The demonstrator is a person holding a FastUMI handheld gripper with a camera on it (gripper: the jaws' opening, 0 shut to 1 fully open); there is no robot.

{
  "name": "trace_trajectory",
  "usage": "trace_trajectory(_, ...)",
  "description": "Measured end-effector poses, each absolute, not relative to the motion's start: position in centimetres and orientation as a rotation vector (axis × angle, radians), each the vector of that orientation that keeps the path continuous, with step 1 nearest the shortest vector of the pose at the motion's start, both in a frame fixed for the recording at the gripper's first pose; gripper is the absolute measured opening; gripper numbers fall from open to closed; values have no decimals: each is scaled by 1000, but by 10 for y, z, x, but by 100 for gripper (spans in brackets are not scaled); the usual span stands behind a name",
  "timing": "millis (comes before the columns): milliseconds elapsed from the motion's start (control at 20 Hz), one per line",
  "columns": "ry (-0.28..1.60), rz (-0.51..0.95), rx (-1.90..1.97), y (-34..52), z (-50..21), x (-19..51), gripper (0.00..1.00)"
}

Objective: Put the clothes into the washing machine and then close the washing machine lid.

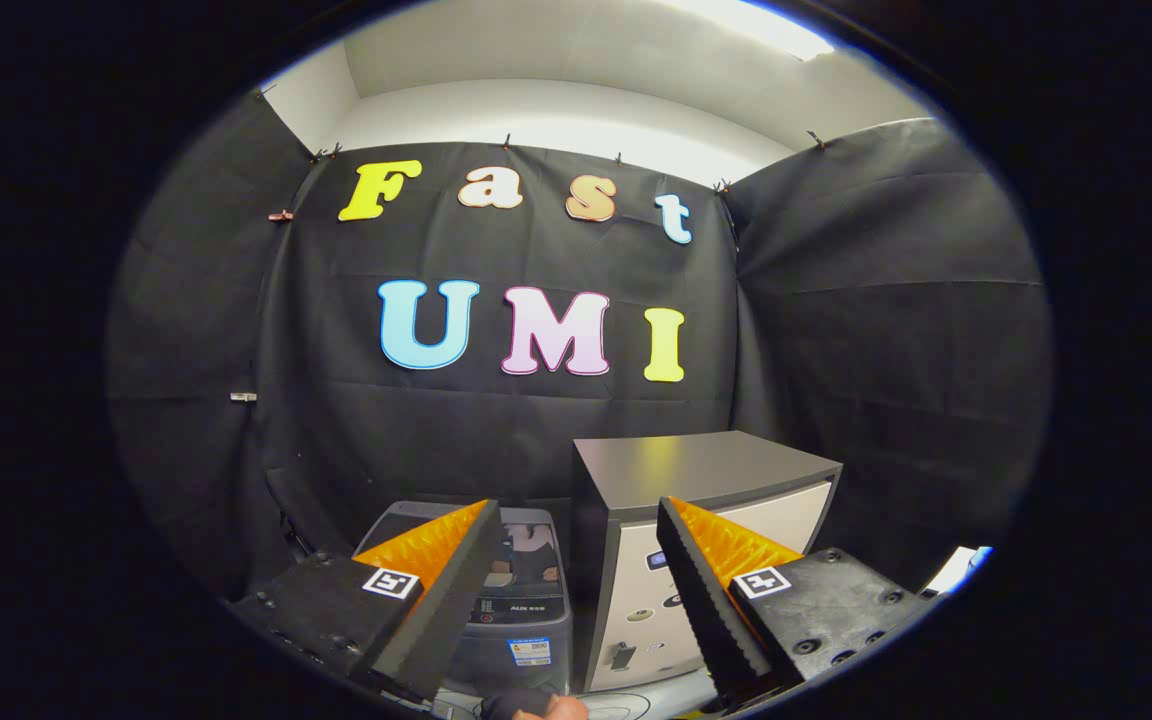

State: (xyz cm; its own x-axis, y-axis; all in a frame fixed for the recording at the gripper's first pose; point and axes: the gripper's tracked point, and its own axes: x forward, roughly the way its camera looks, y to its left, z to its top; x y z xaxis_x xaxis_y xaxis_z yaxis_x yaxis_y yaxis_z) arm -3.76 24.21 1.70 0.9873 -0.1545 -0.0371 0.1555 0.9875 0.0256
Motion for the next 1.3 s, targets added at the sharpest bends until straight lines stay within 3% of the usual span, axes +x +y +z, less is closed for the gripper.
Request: trace_trajectory(1300, 32, -179, 27, 232, 14, -43, 98)
